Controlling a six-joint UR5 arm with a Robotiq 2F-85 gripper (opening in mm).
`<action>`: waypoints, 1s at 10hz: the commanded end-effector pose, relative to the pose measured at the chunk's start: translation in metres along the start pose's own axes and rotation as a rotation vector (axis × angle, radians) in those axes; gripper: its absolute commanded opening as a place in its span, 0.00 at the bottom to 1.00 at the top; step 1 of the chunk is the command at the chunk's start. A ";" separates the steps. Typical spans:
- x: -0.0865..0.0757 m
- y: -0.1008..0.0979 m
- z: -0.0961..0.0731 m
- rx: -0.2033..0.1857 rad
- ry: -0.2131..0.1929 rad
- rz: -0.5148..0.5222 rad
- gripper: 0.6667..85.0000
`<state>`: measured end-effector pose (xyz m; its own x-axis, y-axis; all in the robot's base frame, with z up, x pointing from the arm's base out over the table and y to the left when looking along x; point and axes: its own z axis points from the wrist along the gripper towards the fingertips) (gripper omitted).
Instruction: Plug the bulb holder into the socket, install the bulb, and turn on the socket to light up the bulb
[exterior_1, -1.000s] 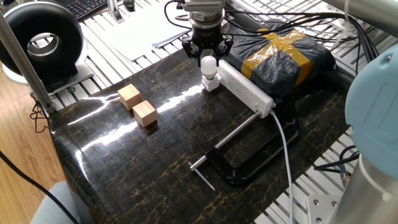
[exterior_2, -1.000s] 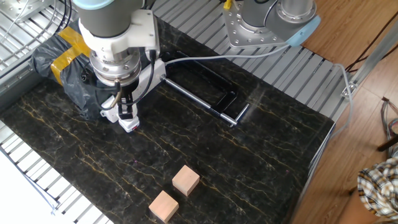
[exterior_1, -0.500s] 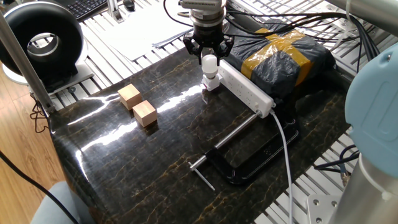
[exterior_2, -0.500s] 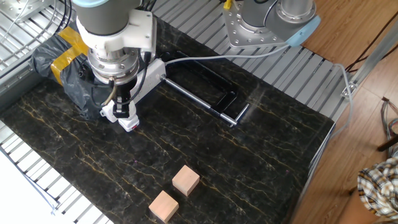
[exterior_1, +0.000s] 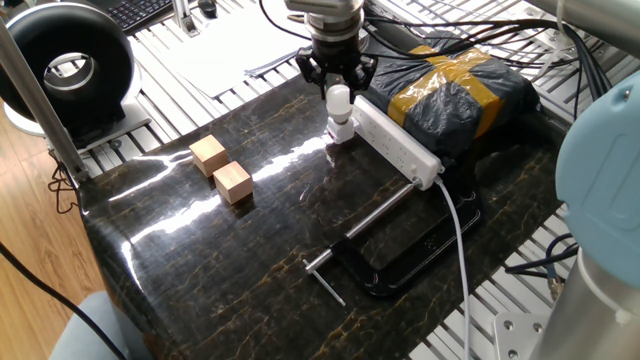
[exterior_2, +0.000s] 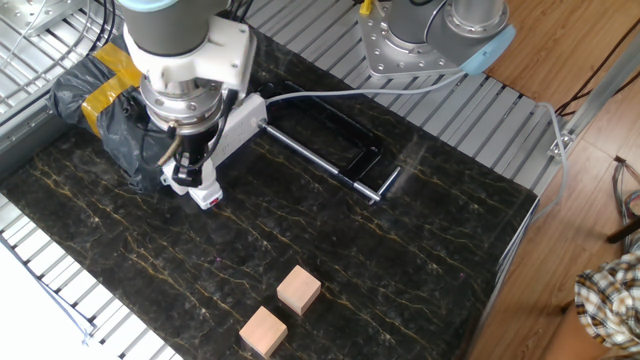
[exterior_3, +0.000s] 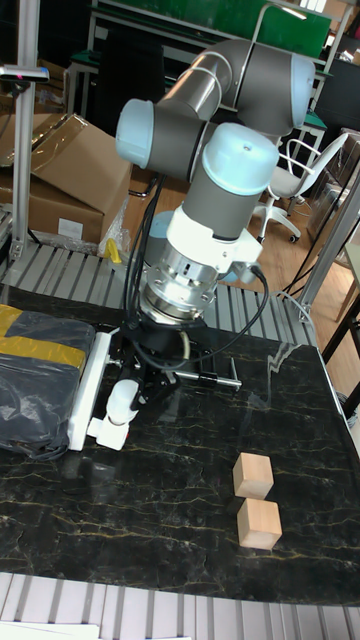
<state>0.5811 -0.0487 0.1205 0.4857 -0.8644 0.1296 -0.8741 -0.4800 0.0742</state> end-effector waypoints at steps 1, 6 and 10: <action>0.000 -0.002 0.000 0.004 -0.005 0.141 0.01; -0.001 -0.002 0.007 -0.013 -0.010 0.345 0.01; -0.005 0.002 0.002 -0.042 -0.001 0.480 0.01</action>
<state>0.5798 -0.0494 0.1165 0.1211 -0.9790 0.1638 -0.9922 -0.1147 0.0478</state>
